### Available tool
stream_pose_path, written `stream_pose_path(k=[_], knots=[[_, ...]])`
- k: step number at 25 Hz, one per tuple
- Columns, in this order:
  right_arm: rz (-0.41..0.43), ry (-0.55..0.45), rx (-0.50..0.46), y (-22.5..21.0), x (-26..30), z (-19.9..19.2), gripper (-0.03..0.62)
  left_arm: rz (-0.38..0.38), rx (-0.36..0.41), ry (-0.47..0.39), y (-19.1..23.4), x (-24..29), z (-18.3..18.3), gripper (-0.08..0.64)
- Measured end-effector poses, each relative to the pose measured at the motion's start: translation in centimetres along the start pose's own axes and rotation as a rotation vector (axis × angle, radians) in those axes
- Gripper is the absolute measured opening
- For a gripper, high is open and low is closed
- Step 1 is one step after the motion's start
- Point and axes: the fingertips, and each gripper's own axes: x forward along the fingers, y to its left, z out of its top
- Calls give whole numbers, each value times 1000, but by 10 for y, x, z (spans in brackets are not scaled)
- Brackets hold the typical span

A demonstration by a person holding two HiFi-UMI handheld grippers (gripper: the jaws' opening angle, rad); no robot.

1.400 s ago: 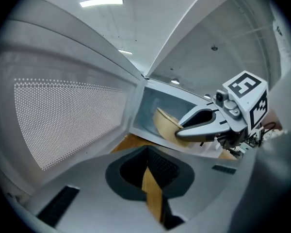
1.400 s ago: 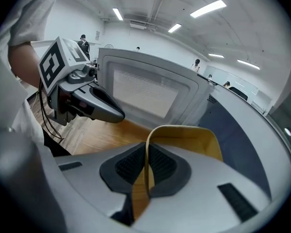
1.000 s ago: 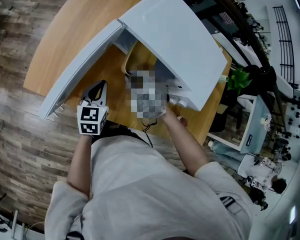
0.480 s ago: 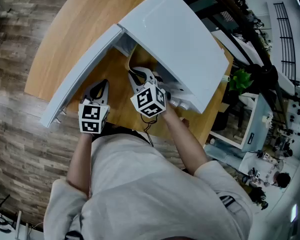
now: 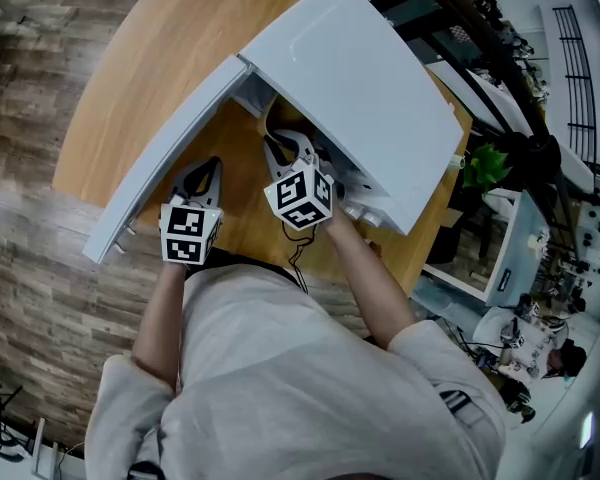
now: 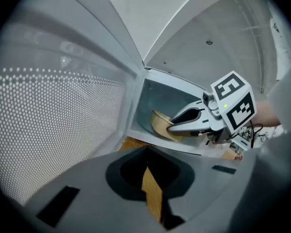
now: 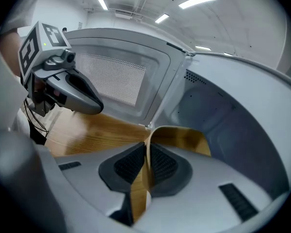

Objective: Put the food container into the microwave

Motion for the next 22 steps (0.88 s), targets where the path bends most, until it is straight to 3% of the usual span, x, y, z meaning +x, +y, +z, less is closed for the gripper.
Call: stream_pose_path(k=[22], knots=[[-101, 49, 8, -28, 16, -12, 44, -43, 27, 23, -2, 17, 2, 12]])
